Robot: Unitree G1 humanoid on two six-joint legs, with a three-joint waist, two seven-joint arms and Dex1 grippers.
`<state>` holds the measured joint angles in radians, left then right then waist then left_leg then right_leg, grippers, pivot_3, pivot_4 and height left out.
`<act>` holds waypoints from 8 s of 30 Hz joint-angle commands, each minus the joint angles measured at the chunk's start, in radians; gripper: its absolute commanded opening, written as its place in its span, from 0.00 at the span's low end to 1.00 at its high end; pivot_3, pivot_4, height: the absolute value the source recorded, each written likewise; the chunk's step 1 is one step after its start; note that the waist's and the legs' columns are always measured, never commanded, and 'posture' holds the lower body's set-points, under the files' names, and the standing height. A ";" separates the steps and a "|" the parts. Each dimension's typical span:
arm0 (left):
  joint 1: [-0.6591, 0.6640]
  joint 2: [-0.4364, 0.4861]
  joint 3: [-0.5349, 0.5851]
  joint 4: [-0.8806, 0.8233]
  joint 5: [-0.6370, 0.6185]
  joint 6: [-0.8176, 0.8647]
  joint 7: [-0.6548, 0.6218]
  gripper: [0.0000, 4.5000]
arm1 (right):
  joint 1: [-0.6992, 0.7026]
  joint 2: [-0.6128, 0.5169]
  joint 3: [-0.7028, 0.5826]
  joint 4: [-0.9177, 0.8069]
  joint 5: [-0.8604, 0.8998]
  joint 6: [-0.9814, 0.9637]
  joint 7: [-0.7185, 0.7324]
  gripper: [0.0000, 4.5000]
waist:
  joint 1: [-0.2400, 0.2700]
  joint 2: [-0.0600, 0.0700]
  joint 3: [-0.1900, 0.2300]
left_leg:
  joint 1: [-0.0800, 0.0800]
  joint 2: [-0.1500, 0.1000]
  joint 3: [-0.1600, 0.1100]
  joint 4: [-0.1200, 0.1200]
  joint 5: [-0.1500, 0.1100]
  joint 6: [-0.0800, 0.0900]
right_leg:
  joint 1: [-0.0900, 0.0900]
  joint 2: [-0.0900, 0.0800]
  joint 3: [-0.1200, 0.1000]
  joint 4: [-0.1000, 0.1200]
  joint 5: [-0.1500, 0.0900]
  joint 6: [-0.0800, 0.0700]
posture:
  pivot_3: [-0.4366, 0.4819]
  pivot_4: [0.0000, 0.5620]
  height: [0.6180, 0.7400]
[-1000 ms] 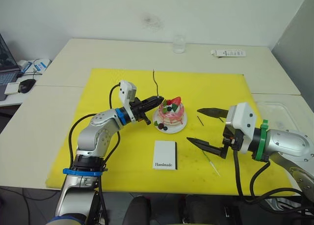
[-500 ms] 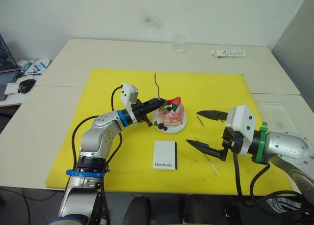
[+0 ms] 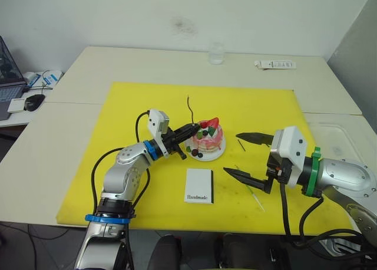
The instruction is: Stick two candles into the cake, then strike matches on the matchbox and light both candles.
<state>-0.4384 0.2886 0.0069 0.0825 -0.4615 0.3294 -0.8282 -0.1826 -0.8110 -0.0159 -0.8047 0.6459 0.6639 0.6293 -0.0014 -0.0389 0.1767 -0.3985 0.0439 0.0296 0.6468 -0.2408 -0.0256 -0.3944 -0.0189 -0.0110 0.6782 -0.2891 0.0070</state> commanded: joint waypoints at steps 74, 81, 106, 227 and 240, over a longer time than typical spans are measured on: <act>0.236 0.629 0.037 -0.643 -0.267 0.214 -0.383 1.00 | 0.601 0.230 -0.101 -0.199 -0.269 0.067 -0.171 0.01 | 0.000 0.001 0.000 | 0.006 0.003 0.000 -0.002 0.000 0.000 | 0.004 -0.002 0.001 0.000 -0.002 -0.002 | 0.48 0.27 1.00; 0.183 0.622 0.034 -0.674 -0.336 0.285 -0.361 1.00 | 0.597 -0.016 -0.424 0.044 -0.236 -0.023 0.112 0.01 | 0.000 0.000 0.000 | 0.006 0.000 0.000 -0.001 0.000 0.000 | 0.005 -0.001 0.001 0.000 -0.002 -0.002 | 0.48 0.27 1.00; 0.102 0.571 -0.012 -0.725 -0.416 0.371 -0.280 1.00 | 0.719 -0.164 -0.553 0.388 -0.350 -0.225 0.430 0.01 | -0.001 0.001 -0.001 | 0.007 0.000 0.000 -0.001 0.000 0.000 | 0.006 0.000 0.001 0.000 -0.002 -0.002 | 0.48 0.27 1.00; 0.151 0.562 0.163 -0.584 -0.327 0.304 -0.179 1.00 | -0.094 0.662 0.151 0.612 -0.432 -0.563 -0.157 0.01 | -0.005 0.002 0.001 | 0.001 0.003 0.000 -0.001 0.000 -0.001 | -0.002 0.000 0.002 0.003 0.003 -0.007 | 0.48 0.27 1.00; 0.149 0.560 0.161 -0.599 -0.342 0.323 -0.169 1.00 | -0.091 0.669 0.151 0.694 -0.482 -0.667 -0.167 0.01 | -0.006 0.002 0.001 | 0.001 0.003 -0.001 -0.001 0.000 -0.001 | -0.002 0.000 0.002 0.003 0.003 -0.007 | 0.48 0.27 1.00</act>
<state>-0.2782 0.8368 0.1505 -0.4821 -0.7868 0.6526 -0.9955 -0.2802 -0.1434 0.1409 -0.1007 0.1661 0.0219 0.4614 -0.0070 -0.0364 0.1779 -0.3975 0.0465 0.0291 0.6463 -0.2407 -0.0264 -0.3962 -0.0187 -0.0095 0.6812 -0.2862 0.0005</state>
